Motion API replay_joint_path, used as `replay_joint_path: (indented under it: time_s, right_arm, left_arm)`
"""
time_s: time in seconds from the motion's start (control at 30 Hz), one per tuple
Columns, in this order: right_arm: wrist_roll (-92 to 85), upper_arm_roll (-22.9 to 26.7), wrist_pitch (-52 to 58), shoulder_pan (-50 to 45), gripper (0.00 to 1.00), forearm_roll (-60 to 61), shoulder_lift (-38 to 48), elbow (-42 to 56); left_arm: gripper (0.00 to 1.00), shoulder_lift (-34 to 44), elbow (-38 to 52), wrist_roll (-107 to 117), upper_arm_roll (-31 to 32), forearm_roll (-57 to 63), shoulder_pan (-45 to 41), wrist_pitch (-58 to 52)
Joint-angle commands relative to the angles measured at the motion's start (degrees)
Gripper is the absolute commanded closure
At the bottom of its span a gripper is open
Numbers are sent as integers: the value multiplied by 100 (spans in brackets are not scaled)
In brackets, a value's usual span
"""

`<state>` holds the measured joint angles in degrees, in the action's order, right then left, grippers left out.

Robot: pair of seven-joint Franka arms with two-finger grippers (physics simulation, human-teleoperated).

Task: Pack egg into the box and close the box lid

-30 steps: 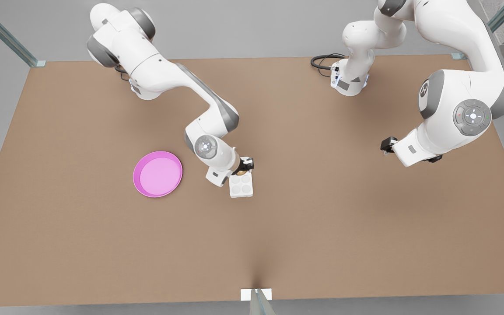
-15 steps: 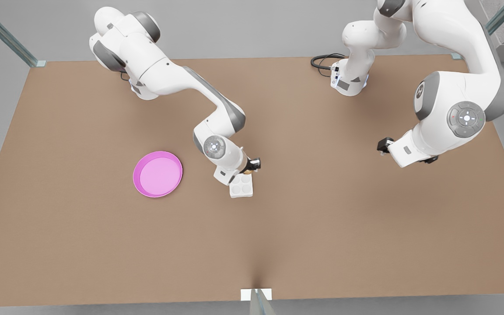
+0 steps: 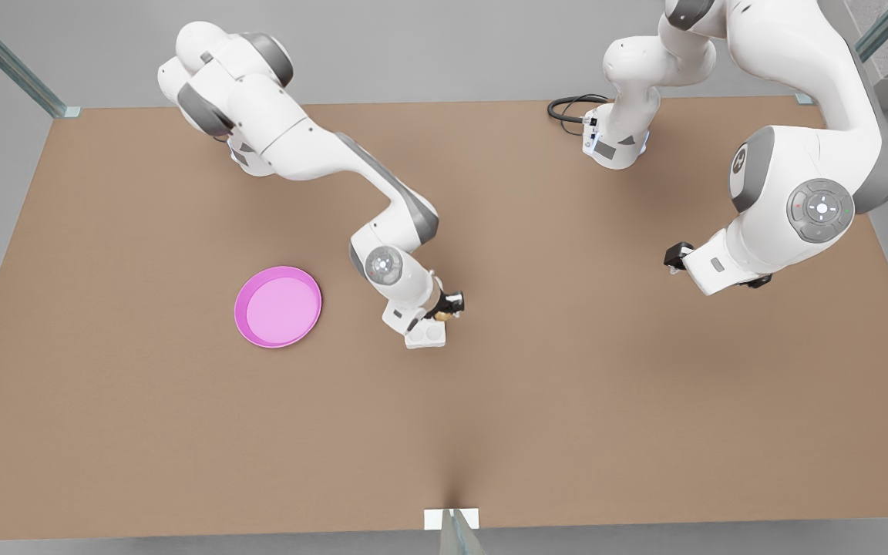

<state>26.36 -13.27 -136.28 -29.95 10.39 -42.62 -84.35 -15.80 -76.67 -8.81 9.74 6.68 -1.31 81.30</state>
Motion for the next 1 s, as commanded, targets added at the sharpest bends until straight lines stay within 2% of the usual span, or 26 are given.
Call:
replay_joint_path:
  time_s: [0.0,0.47,0.6,0.63,0.67,0.8,0.87,0.93,0.97]
  right_arm:
    - [212,0,-170,33,51,-81,-27,-3]
    - [-140,-9,-241,367,50,-81,52,-556]
    - [-122,-35,-188,358,47,-81,52,-715]
    - [-105,-36,-179,358,20,-81,52,-715]
    - [-52,-53,-153,358,0,-72,52,-715]
    - [-34,-53,41,358,0,-72,52,-618]
    - [-114,-44,198,507,0,-133,87,111]
    - [-87,-36,717,666,0,-133,745,533]
    - [-122,-18,1858,981,0,-142,1229,946]
  left_arm:
    - [0,7,3,11,2,0,-1,0]
    - [0,7,3,11,2,0,-1,0]
    - [0,-2,3,2,2,0,-1,18]
    - [0,-2,3,2,2,0,8,27]
    - [0,-2,3,2,2,0,8,27]
    - [0,-2,3,2,2,0,-1,27]
    - [0,-2,3,2,2,0,-1,27]
    - [0,-11,3,11,2,0,-1,27]
    - [0,-63,3,221,20,-27,-53,9]
